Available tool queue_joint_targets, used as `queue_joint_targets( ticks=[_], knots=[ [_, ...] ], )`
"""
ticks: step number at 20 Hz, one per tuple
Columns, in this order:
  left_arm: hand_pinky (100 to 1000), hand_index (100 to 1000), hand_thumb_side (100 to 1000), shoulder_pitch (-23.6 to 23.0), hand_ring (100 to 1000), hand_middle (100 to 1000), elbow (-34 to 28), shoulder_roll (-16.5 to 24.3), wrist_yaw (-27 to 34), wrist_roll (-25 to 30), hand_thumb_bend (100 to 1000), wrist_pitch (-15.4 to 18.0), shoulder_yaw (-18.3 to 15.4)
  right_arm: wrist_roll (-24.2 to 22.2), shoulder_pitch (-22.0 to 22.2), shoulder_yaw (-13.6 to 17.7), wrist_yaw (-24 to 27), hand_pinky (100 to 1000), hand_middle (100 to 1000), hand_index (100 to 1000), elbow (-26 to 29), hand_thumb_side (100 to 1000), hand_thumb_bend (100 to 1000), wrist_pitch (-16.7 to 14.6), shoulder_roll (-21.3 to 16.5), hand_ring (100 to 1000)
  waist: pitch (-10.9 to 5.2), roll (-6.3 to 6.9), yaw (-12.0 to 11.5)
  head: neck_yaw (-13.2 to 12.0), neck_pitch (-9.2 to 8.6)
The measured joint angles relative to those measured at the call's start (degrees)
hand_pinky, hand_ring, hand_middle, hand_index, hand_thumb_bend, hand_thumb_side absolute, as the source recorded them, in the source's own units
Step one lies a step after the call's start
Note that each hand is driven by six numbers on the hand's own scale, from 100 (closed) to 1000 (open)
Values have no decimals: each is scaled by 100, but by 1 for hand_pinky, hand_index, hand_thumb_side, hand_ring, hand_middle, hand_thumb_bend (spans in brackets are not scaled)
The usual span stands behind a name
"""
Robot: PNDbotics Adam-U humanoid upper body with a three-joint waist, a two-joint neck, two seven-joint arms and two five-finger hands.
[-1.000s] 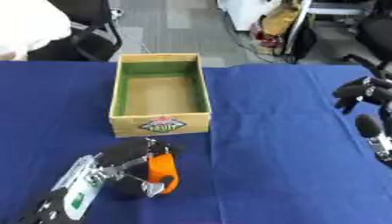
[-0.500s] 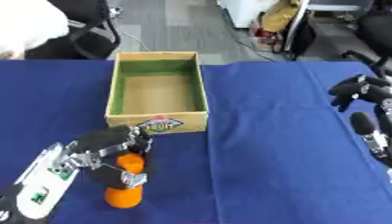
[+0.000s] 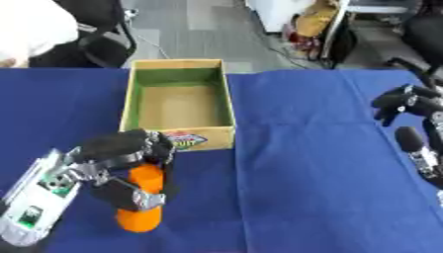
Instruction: Pick up objects on the table and place them in the box.
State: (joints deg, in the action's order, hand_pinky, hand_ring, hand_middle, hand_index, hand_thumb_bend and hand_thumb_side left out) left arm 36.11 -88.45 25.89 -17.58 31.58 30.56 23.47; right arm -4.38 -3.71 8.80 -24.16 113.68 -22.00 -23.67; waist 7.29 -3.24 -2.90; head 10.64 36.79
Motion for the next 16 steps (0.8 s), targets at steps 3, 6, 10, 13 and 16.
queue_joint_targets(
  ticks=[3, 6, 10, 13, 16],
  knots=[
    [100, 142, 488, 6, 100, 100, -127, 6, 126, -49, 200, -49, -41, 7, 1, 1, 0, 379, 591, 678, 0, 1000, 480, 6, 0, 494, -1, 0, 0, 1, 0],
    [100, 123, 473, 125, 100, 100, -292, 97, 275, -195, 223, -88, -156, 11, 2, 3, 0, 380, 591, 678, 0, 1000, 480, 9, -1, 495, -11, 1, -1, 2, 1],
    [100, 110, 466, 499, 100, 100, -374, 313, 572, -431, 238, -86, -289, 14, 5, 4, 0, 380, 591, 678, 0, 1000, 480, 7, -29, 496, -35, 27, 12, 3, 16],
    [100, 107, 465, 810, 100, 100, -212, 456, 795, -534, 249, -50, -339, 15, 5, 5, 4, 380, 591, 678, 0, 1000, 480, 7, -53, 497, -37, 54, 38, 3, 50],
    [100, 104, 464, 1107, 100, 100, 170, 575, 986, -610, 254, 10, -400, 15, 1, 4, 10, 379, 591, 678, 0, 1000, 480, 7, -57, 496, -38, 74, 69, 3, 61]
  ],
)
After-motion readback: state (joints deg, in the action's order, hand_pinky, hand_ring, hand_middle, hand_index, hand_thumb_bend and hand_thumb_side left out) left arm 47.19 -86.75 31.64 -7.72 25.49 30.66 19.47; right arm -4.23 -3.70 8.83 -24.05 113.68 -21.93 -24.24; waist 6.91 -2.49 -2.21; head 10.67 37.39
